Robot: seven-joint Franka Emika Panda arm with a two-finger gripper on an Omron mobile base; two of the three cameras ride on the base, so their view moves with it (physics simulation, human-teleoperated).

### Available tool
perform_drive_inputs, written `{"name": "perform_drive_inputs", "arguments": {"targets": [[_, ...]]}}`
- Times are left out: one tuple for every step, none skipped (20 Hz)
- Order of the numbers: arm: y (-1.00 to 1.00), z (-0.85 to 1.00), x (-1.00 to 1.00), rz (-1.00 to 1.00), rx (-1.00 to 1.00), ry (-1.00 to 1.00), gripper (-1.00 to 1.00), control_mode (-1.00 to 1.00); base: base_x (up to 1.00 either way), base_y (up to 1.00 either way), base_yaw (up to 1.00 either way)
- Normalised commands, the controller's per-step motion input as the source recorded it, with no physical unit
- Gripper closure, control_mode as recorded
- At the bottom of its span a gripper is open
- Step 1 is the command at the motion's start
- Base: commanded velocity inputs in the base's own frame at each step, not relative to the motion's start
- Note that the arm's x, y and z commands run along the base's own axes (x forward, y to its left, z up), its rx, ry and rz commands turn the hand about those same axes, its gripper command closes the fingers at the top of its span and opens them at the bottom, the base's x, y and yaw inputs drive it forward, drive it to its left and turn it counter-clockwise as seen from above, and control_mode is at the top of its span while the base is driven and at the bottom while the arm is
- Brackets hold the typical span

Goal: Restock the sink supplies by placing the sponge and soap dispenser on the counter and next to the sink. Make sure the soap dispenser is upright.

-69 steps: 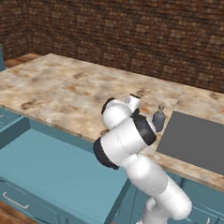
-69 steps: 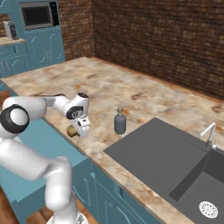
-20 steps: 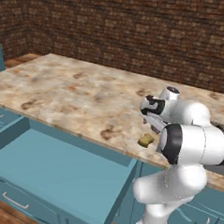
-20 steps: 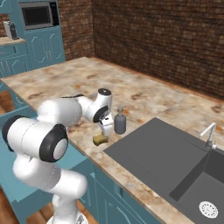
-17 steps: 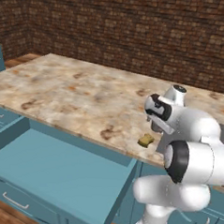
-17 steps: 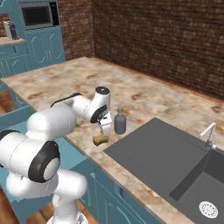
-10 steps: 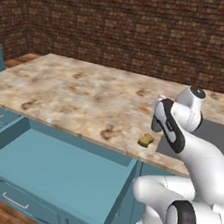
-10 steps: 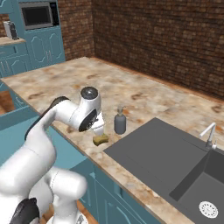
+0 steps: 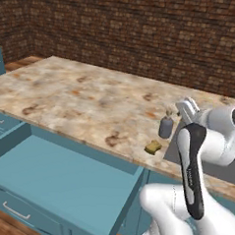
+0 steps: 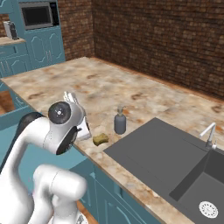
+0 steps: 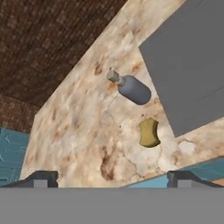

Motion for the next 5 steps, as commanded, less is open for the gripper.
{"name": "perform_drive_inputs", "arguments": {"targets": [[0.00,1.00,-0.91,0.00,0.00,-0.28,-1.00,-1.00,0.00,0.00,0.00],[0.00,1.00,-0.91,0.00,0.00,-0.28,-1.00,-1.00,0.00,0.00,0.00],[0.00,1.00,-0.87,0.00,0.00,-0.27,-1.00,-1.00,0.00,0.00,0.00],[0.00,1.00,-0.86,0.00,0.00,-0.27,-1.00,-1.00,0.00,0.00,0.00],[0.00,1.00,-0.79,0.00,0.00,-0.25,-1.00,-1.00,0.00,0.00,0.00]]}}
